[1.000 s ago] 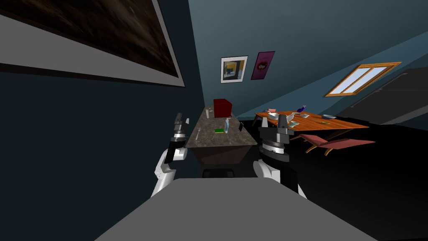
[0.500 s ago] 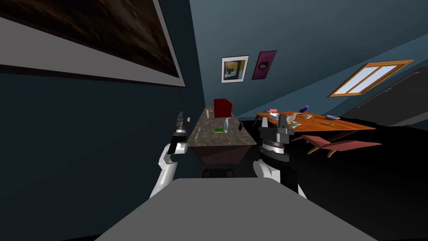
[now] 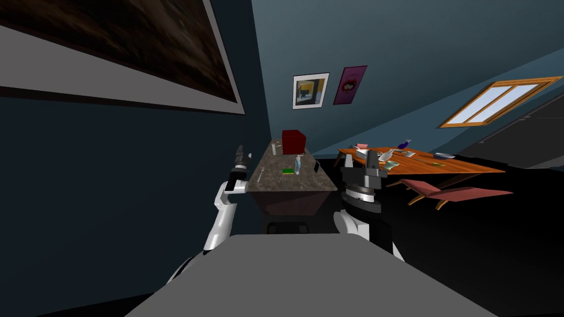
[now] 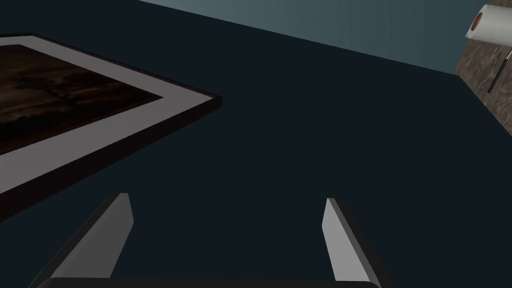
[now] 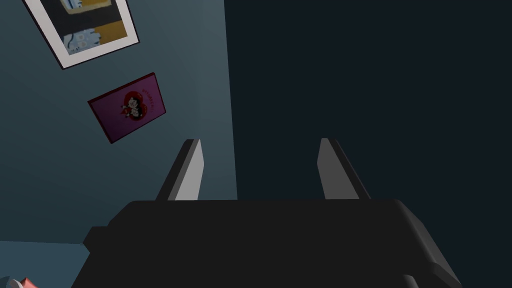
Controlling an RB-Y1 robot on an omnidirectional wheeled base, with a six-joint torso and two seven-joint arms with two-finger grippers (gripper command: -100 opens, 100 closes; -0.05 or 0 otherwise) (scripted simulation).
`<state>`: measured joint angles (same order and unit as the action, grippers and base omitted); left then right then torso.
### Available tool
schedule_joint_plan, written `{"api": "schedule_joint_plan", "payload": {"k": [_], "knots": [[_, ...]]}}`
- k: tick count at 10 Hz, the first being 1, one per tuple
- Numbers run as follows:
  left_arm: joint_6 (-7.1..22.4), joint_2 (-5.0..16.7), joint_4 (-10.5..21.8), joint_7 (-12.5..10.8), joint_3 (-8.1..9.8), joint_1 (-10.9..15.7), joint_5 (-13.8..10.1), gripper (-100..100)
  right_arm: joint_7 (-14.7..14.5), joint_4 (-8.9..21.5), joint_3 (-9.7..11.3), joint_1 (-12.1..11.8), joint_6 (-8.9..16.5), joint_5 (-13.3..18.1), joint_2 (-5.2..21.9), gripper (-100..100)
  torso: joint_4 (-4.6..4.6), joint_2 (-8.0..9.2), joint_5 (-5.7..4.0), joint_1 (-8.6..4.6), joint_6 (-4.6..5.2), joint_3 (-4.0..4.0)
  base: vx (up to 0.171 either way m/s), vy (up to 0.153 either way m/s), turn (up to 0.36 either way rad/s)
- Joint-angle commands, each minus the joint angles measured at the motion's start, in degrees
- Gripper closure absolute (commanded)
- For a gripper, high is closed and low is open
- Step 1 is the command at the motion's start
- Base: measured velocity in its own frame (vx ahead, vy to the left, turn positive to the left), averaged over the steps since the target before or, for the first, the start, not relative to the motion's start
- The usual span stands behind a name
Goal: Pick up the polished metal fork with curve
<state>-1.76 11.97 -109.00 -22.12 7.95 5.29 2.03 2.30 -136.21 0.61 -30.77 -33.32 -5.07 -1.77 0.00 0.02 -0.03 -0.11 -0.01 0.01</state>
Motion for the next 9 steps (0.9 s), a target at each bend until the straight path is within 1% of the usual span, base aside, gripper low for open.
{"api": "schedule_joint_plan", "payload": {"k": [1,2,3,4,5,6,7,8,9], "knots": [[2.56,0.28,1.85,-1.37,0.58,2.33,-0.1,-100,0.0,0.0,0.0,0.0,0.0,0.0,0.0,0,0.0,0.0,0.0,0.0,0.0,0.0,-0.014,-0.023,0.022],[4.43,0.51,4.06,-3.58,1.57,4.38,-0.17,-100,0.0,0.0,0.0,0.0,0.0,0.0,0.0,0,0.0,0.0,0.0,0.02,0.01,0.0,-0.013,-0.026,0.04],[5.74,0.51,5.02,-3.58,1.57,5.64,-0.17,-100,0.0,0.0,0.0,0.0,0.0,0.0,0.0,0,0.0,0.0,0.0,0.01,0.0,0.0,-0.008,-0.024,0.02],[7.98,0.71,6.64,-5.86,2.53,7.66,-0.27,-100,0.0,0.0,0.0,0.0,0.0,0.0,0.0,0,0.0,-0.02,0.0,0.01,0.01,-0.01,-0.005,-0.023,0.027],[8.95,0.71,8.11,-5.86,2.53,8.92,-0.27,-100,0.0,0.0,0.0,0.0,0.0,0.0,0.0,0,-0.01,-0.03,0.01,0.03,0.0,-0.02,-0.005,-0.019,0.019],[10.99,0.86,10.16,-8.21,3.46,11.01,-0.38,-100,0.0,0.0,0.0,0.0,0.0,0.0,0.0,0,-0.01,-0.04,0.01,0.04,0.01,-0.02,-0.004,-0.021,0.028],[12.15,0.86,11.75,-8.21,3.46,12.18,-0.38,-100,0.0,0.0,0.0,0.0,0.0,0.0,0.0,0,-0.01,-0.04,0.01,0.03,0.0,-0.02,-0.004,-0.017,0.02],[14.0,0.97,13.59,-10.61,4.36,14.22,-0.52,-100,0.0,0.0,0.0,0.0,0.0,0.0,0.0,0,-0.01,-0.04,0.01,0.04,0.01,-0.03,-0.003,-0.016,0.026],[15.35,0.97,15.29,-10.61,4.36,15.37,-0.52,-100,0.0,0.0,0.0,0.0,0.0,0.0,0.0,0,-0.01,-0.05,0.01,0.05,0.0,-0.03,-0.001,-0.012,0.019]]}}
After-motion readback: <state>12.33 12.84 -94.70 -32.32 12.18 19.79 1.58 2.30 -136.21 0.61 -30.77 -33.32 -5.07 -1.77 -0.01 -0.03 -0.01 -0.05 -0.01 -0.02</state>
